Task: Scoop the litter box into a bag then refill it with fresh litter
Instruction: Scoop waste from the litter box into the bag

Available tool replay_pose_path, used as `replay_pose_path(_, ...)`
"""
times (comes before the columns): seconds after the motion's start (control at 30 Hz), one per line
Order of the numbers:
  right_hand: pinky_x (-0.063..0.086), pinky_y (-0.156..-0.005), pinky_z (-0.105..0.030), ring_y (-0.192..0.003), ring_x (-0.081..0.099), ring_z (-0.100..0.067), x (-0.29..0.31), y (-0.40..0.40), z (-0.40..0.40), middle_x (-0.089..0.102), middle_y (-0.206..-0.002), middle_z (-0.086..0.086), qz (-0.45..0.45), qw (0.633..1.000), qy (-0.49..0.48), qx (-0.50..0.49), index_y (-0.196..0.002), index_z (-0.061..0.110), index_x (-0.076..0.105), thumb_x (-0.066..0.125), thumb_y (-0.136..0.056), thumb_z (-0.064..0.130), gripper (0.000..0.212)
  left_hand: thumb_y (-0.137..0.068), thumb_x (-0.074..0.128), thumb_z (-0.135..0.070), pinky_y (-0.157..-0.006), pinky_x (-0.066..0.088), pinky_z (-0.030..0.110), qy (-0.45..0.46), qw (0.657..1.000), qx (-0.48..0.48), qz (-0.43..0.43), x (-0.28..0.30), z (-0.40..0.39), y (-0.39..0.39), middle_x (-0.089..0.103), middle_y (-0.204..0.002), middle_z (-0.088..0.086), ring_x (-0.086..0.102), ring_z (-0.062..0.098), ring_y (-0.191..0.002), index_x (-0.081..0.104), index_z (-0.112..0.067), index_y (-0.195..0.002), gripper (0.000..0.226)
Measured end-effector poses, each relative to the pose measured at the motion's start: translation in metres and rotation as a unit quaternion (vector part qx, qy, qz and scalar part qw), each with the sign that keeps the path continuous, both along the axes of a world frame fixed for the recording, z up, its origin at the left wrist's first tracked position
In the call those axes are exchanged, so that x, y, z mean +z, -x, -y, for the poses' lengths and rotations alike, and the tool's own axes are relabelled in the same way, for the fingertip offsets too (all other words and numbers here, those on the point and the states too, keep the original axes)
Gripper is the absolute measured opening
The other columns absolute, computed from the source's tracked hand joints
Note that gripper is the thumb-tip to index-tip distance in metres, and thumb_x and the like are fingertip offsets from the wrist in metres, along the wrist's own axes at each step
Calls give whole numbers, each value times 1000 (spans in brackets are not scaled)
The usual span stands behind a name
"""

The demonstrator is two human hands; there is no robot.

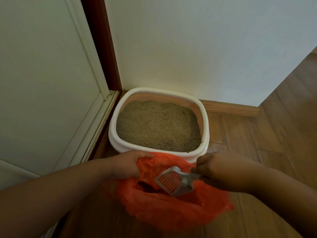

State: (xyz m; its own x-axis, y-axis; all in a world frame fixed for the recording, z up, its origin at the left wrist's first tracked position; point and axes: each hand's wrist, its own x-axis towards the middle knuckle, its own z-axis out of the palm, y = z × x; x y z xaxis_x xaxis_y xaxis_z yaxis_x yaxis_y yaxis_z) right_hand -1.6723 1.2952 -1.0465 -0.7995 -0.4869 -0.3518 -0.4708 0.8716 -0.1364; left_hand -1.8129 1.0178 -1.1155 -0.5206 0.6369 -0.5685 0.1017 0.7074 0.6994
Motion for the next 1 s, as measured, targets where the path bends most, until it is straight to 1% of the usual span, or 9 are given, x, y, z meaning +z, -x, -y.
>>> replay_pose_path(0.13,53,-78,-24,-88,63,-5,2,1,-23,64,-101,14,47,993,33,-104,-114,34,70,59,-93,38,24,-76,69,8,-72,59,21,8,1000,1,-18,-6,2,7,75,-101,-7,72,-1,-80,58,-34,-138,76)
replay_pose_path(0.23,54,-71,-23,-79,64,-8,5,2,-35,70,-90,6,69,973,68,-208,-99,25,75,70,-90,34,14,-74,69,5,-78,62,28,11,1000,11,-25,-8,3,9,76,-103,-5,74,8,-87,59,-35,-139,77)
replay_pose_path(0.4,59,-75,-27,-84,70,-6,10,0,-44,73,-97,15,146,926,182,-296,-103,32,77,78,-86,32,16,-76,65,6,-70,60,24,11,1000,5,-27,-5,-1,9,76,-100,-5,74,6,-82,58,-34,-138,74)
replay_pose_path(0.47,57,-71,-21,-86,71,-2,10,1,-46,74,-97,17,142,888,253,-356,-103,34,76,78,-82,37,21,-77,65,8,-66,58,21,15,1000,5,-23,-5,-1,10,75,-100,-5,73,3,-78,58,-32,-137,72)
replay_pose_path(0.57,50,-59,-17,-68,64,-6,-7,9,-48,74,-91,2,104,809,352,-459,-101,30,77,78,-85,29,16,-77,67,4,-77,60,23,22,999,-3,-23,-7,1,12,73,-109,-8,72,4,-90,57,-32,-141,73)
replay_pose_path(0.67,51,-64,-27,-71,58,-17,-33,24,-47,72,-97,-9,98,752,372,-536,-107,26,73,75,-89,20,20,-80,69,0,-83,60,22,25,999,-2,-31,-3,0,10,71,-113,-10,70,4,-98,54,-34,-144,73)
replay_pose_path(0.73,50,-68,-31,-74,56,-20,-49,32,-41,70,-98,-12,104,725,373,-570,-112,21,70,72,-90,15,22,-82,69,1,-81,60,22,12,999,6,-33,-1,-3,8,72,-109,-11,71,3,-94,55,-33,-142,71)
replay_pose_path(0.83,47,-65,-30,-73,55,-18,-67,42,-29,67,-91,-11,114,696,386,-594,-114,16,70,69,-93,14,22,-83,70,-1,-71,55,12,5,999,9,-41,4,-6,7,67,-107,-17,67,-3,-90,54,-34,-142,69)
replay_pose_path(1.0,43,-64,-31,-77,53,-20,-83,55,-16,70,-95,-17,112,672,409,-607,-110,23,70,67,-95,17,16,-84,70,0,-77,58,17,-8,999,18,-36,6,-6,7,68,-110,-13,69,1,-96,54,-32,-142,68)
